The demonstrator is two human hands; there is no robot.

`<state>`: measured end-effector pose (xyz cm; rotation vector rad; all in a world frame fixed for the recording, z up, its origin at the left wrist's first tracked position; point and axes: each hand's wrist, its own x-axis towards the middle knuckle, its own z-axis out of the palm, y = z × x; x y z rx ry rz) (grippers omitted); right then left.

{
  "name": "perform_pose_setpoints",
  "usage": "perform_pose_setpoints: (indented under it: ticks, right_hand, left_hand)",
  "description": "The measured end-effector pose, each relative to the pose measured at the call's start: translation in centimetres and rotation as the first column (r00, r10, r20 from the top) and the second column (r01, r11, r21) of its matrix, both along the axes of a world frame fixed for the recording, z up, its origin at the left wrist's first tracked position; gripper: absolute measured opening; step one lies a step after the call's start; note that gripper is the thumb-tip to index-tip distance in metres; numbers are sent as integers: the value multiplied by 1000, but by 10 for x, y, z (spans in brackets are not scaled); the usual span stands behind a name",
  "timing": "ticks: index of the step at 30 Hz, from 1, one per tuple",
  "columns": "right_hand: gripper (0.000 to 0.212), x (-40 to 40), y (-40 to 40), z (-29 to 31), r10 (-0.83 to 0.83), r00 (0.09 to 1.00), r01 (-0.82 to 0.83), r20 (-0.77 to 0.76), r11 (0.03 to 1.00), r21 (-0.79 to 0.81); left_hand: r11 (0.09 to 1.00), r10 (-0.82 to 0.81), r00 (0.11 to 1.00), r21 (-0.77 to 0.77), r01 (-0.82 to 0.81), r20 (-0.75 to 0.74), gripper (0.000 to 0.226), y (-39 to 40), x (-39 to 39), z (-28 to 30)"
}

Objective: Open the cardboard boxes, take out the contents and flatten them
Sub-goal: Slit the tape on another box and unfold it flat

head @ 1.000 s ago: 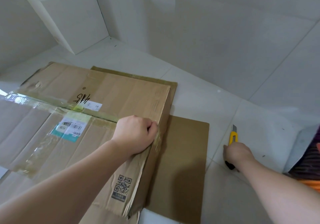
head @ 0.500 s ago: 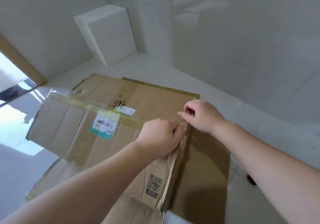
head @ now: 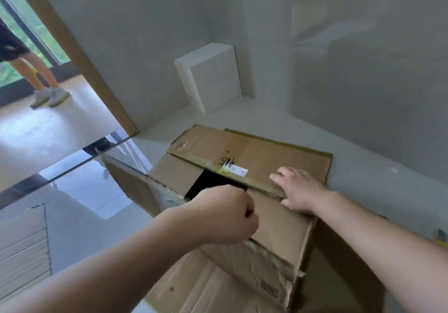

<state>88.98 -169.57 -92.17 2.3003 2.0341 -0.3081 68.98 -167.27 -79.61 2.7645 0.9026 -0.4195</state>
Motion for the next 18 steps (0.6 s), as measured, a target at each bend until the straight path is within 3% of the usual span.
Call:
perform_pose_setpoints:
  ticks: [3, 6, 10, 13, 18]
  right_hand:
    - [52, 2, 1, 5, 0, 1000, 0, 0, 1000, 27]
    - [53, -3, 9, 11, 25, 1000, -26, 7, 996, 81]
    - [36, -3, 21, 21, 26, 995, -63, 96, 912, 406]
    - [23, 6, 21, 37, -67, 978, -74, 199, 776, 626]
    - [18, 36, 43, 53, -219, 935, -25, 278, 741, 671]
  left_hand:
    - [985, -9, 985, -173, -21, -173, 23, 4, -20, 6]
    - [956, 24, 972, -279, -91, -235, 22, 13, -29, 4]
    - [969, 26, 971, -233, -83, -239, 26, 27, -37, 4]
    - [975, 5, 922, -205, -91, -386, 39, 35, -55, 6]
    - [967, 48, 835, -185, -177, -548, 80, 53, -96, -14]
